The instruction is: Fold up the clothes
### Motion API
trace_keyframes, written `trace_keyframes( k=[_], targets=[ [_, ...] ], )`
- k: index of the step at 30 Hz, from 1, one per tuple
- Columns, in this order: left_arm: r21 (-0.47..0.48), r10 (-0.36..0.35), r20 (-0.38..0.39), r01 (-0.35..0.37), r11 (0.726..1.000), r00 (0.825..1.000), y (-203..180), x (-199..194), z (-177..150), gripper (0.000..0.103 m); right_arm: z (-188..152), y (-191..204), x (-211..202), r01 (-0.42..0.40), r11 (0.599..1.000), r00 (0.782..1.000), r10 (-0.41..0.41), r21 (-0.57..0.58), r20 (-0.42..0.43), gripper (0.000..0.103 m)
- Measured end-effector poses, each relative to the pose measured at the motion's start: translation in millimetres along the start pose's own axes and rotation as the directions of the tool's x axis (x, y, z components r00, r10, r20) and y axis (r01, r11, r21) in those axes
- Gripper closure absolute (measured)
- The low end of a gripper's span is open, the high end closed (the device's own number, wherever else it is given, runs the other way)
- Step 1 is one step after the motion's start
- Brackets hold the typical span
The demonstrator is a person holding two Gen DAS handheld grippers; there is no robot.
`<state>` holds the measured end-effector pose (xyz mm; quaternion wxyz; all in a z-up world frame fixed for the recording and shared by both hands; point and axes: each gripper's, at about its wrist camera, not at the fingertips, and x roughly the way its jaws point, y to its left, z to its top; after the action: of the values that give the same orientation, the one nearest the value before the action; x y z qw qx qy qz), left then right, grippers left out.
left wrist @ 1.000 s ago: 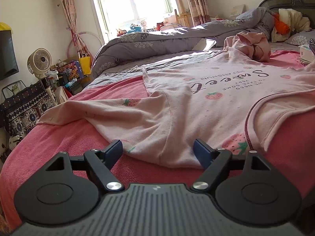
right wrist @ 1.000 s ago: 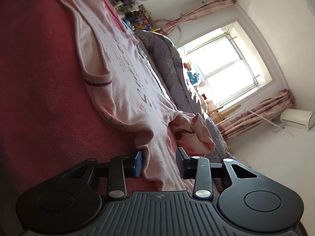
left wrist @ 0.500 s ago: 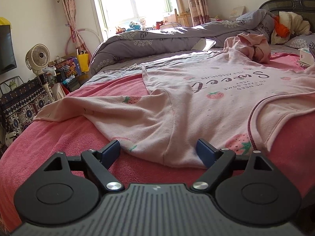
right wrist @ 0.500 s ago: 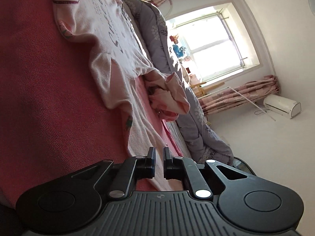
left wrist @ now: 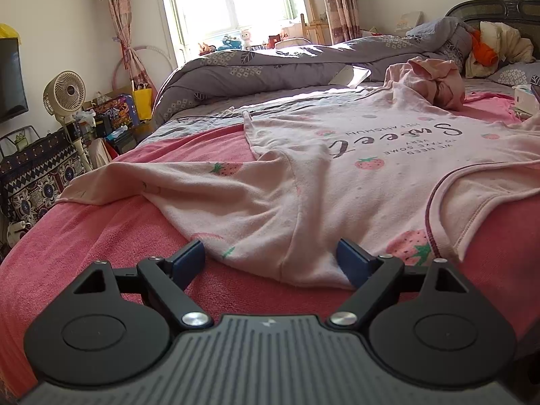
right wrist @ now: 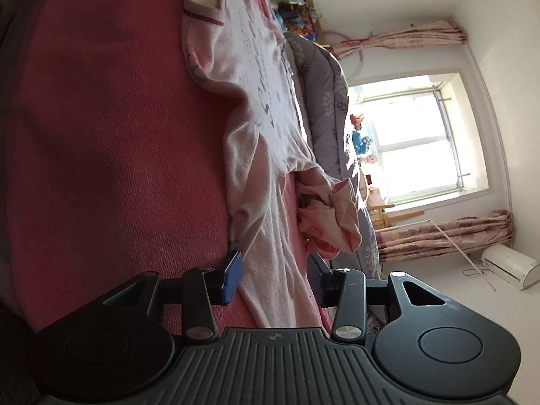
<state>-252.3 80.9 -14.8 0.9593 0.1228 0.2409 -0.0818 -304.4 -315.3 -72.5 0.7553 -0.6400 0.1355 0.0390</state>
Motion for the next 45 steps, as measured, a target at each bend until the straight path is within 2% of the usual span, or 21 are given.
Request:
trace_keyframes(
  k=[6,8,10,13,19,21,23,24,25,27,29,30,31,33,35,36,38,41,42,43,45],
  targets=[
    [-0.013,0.003,-0.003,-0.003,1.0,1.0,1,0,-1,0.014,-23,10,17,0.035,0.988,0.999,-0.039,-0.152,-0.024,0.059],
    [-0.018,0.007,-0.005,-0.007,1.0,1.0,2,1,-1,0.013,-21,14,26,0.049,0.987,0.998,-0.053,-0.154,-0.024,0.069],
    [-0.019,0.009,-0.007,-0.009,1.0,1.0,2,1,0,0.013,-19,14,35,0.04,0.989,0.998,-0.047,-0.14,-0.048,0.09],
    [-0.016,0.011,-0.009,-0.011,1.0,1.0,1,1,0,0.013,-23,8,47,0.041,0.995,0.993,-0.051,-0.096,-0.102,0.095],
    [-0.02,0.006,-0.008,-0.006,1.0,1.0,2,1,0,0.013,-46,-20,63,0.072,0.997,0.969,-0.064,0.025,-0.24,0.096],
    [-0.022,0.005,-0.008,-0.005,1.0,1.0,2,1,0,0.013,-47,-38,58,0.033,0.981,0.971,0.014,0.191,-0.238,0.093],
    [-0.026,0.006,-0.008,-0.006,1.0,1.0,2,2,0,0.012,-43,-62,49,-0.044,0.904,0.972,0.137,0.426,-0.191,0.085],
    [-0.028,0.007,-0.009,-0.007,1.0,1.0,2,2,0,0.012,-41,-75,47,-0.066,0.827,0.97,0.184,0.559,-0.157,0.073],
    [-0.032,0.007,-0.009,-0.007,0.999,1.0,2,2,0,0.012,-40,-89,45,-0.081,0.721,0.969,0.22,0.688,-0.116,0.057],
    [-0.038,0.008,-0.01,-0.008,0.999,1.0,2,2,0,0.012,-42,-108,49,-0.066,0.508,0.968,0.242,0.859,-0.07,0.038],
    [-0.042,0.008,-0.011,-0.009,0.999,1.0,2,2,0,0.012,-43,-122,62,-0.052,0.328,0.969,0.245,0.943,-0.032,0.036],
    [-0.043,0.009,-0.011,-0.01,0.999,1.0,2,2,0,0.012,-48,-122,69,-0.053,0.271,0.969,0.248,0.961,-0.017,0.036],
    [-0.044,0.01,-0.011,-0.011,0.999,1.0,2,2,0,0.012,-45,-120,75,-0.051,0.241,0.968,0.25,0.969,-0.011,0.036],
    [-0.046,0.014,-0.012,-0.014,0.999,1.0,1,2,0,0.012,-35,-112,87,-0.06,0.211,0.962,0.274,0.976,0.0,0.034],
    [-0.048,0.014,-0.013,-0.015,0.999,1.0,1,2,0,0.012,-22,-105,98,-0.103,0.175,0.945,0.324,0.979,0.041,0.033],
    [-0.05,0.013,-0.012,-0.013,0.999,1.0,2,2,0,0.012,-14,-99,100,-0.122,0.16,0.935,0.351,0.98,0.059,0.027],
    [-0.056,0.01,-0.01,-0.011,0.998,1.0,3,2,-1,0.012,1,-89,113,-0.14,0.158,0.916,0.396,0.977,0.067,0.024],
    [-0.061,0.008,-0.006,-0.008,0.998,1.0,3,2,-2,0.012,15,-81,116,-0.127,0.18,0.92,0.388,0.975,0.048,0.055],
    [-0.061,0.007,-0.004,-0.008,0.998,1.0,3,2,-2,0.012,18,-83,113,-0.127,0.189,0.922,0.385,0.974,0.046,0.081],
    [-0.063,0.006,-0.002,-0.006,0.998,1.0,4,2,-2,0.012,20,-85,112,-0.114,0.194,0.924,0.381,0.974,0.032,0.097],
    [-0.068,0.002,0.001,-0.002,0.998,1.0,4,2,-3,0.012,16,-88,112,-0.11,0.168,0.922,0.386,0.98,0.037,0.097]
  ],
)
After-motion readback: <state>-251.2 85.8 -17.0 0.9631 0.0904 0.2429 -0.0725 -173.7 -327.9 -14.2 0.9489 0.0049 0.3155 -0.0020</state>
